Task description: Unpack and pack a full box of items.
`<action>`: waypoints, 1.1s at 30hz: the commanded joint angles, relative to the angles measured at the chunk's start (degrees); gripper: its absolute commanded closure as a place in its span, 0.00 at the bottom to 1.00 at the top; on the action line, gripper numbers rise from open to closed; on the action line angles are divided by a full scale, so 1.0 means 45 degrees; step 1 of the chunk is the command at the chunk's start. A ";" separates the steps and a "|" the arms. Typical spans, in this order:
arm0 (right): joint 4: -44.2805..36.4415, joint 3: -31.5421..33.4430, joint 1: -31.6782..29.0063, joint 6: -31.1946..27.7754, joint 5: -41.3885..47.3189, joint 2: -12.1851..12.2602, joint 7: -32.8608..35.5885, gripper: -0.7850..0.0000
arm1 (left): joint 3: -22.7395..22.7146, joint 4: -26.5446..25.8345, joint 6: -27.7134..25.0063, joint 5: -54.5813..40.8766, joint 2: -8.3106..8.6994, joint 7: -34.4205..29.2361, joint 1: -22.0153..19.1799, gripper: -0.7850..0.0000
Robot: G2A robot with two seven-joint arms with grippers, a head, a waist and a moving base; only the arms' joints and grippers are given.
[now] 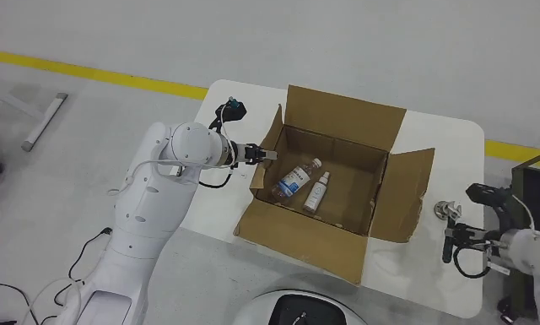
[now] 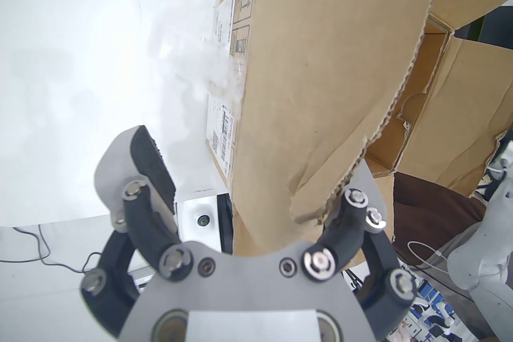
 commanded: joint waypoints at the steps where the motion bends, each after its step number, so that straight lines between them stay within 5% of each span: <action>1: -0.0375 0.1277 -0.0106 -0.0079 0.2437 -0.0067 -0.0154 1.00 | 0.0000 0.0000 0.0000 0.0000 0.0000 0.0000 0.0000 0.00; 6: -0.1232 0.2633 -0.0016 -0.0247 0.6133 -0.0142 -0.0095 1.00 | 0.0000 0.0000 0.0000 0.0000 0.0000 0.0000 0.0000 0.00; 12: -0.2339 0.2300 0.0477 0.0398 0.7597 0.0015 0.0225 1.00 | 0.0000 0.0000 0.0000 0.0000 0.0000 0.0000 0.0000 0.00; 18: -0.2768 -0.0245 0.1863 0.1801 0.7407 0.0303 -0.0227 1.00 | 0.0000 0.0000 0.0000 0.0000 0.0000 0.0000 0.0000 0.00; 25: -0.1132 -0.4603 0.4041 0.4965 0.6741 0.0350 -0.1902 1.00 | 0.0000 0.0000 0.0000 0.0000 0.0000 0.0000 0.0000 0.00; 33: -0.0802 -0.5238 0.4397 0.5443 0.6725 0.0317 -0.2209 1.00 | 0.0000 0.0000 0.0000 0.0000 0.0000 0.0000 0.0000 0.00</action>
